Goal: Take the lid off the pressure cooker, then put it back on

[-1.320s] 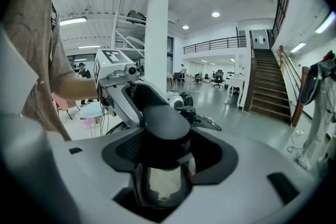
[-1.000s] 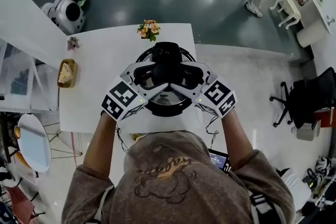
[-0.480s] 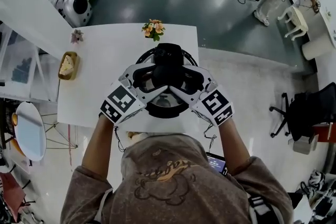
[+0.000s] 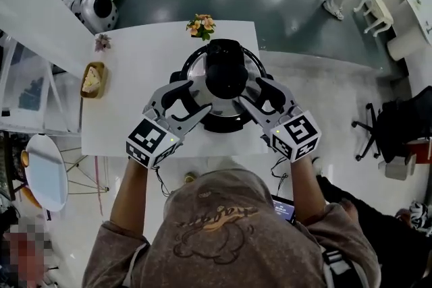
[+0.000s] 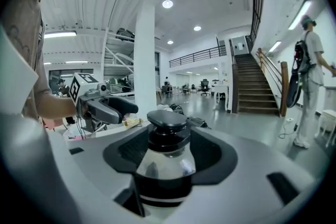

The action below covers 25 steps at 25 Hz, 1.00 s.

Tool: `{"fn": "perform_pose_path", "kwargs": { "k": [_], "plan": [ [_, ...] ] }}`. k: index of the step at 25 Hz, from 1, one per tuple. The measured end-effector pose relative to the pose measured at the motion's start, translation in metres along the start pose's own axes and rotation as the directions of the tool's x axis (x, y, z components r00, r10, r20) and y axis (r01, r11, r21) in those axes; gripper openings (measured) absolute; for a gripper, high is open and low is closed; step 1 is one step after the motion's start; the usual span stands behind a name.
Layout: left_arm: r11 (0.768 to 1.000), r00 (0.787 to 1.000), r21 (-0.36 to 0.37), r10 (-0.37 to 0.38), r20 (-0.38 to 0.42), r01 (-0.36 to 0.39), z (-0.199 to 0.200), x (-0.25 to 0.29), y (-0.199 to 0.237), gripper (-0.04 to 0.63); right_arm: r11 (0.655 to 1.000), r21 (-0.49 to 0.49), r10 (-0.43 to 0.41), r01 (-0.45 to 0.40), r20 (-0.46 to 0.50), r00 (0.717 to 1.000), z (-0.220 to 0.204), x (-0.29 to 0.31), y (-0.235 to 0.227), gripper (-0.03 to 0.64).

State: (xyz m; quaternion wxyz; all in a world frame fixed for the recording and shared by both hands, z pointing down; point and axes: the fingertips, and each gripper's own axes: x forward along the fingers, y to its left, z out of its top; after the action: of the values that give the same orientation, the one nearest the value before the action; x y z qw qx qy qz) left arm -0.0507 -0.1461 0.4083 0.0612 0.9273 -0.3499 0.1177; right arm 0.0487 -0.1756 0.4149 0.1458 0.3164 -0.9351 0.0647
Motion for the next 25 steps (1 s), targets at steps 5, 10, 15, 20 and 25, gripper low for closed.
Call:
{"fn": "perform_pose_path", "kwargs": {
  "k": [5,10,15,20,25],
  "plan": [
    [0.999,0.999,-0.001,-0.038,0.028,0.038,-0.011,-0.038,-0.023,0.267,0.997,0.024,-0.069,0.069,0.023,0.997,-0.003,-0.022,0.047,0.236],
    [0.996,0.995,-0.001,-0.090,0.042,0.091,-0.018,-0.070,-0.052,0.267,0.992,0.042,-0.122,0.120,0.033,0.992,-0.009,-0.044,0.098,0.232],
    [0.997,0.994,-0.019,-0.075,0.077,0.077,-0.022,-0.096,-0.072,0.255,0.986,0.062,-0.158,0.156,0.032,0.987,-0.024,-0.068,0.133,0.210],
    [0.998,0.989,-0.057,0.046,0.142,-0.038,-0.026,-0.107,-0.077,0.116,0.970,0.104,-0.226,0.220,0.059,0.972,-0.037,-0.092,0.139,0.119],
    [0.986,0.975,-0.078,0.156,0.156,-0.145,-0.043,-0.109,-0.082,0.007,0.947,0.133,-0.308,0.291,0.128,0.943,-0.048,-0.108,0.128,-0.003]
  ]
}}
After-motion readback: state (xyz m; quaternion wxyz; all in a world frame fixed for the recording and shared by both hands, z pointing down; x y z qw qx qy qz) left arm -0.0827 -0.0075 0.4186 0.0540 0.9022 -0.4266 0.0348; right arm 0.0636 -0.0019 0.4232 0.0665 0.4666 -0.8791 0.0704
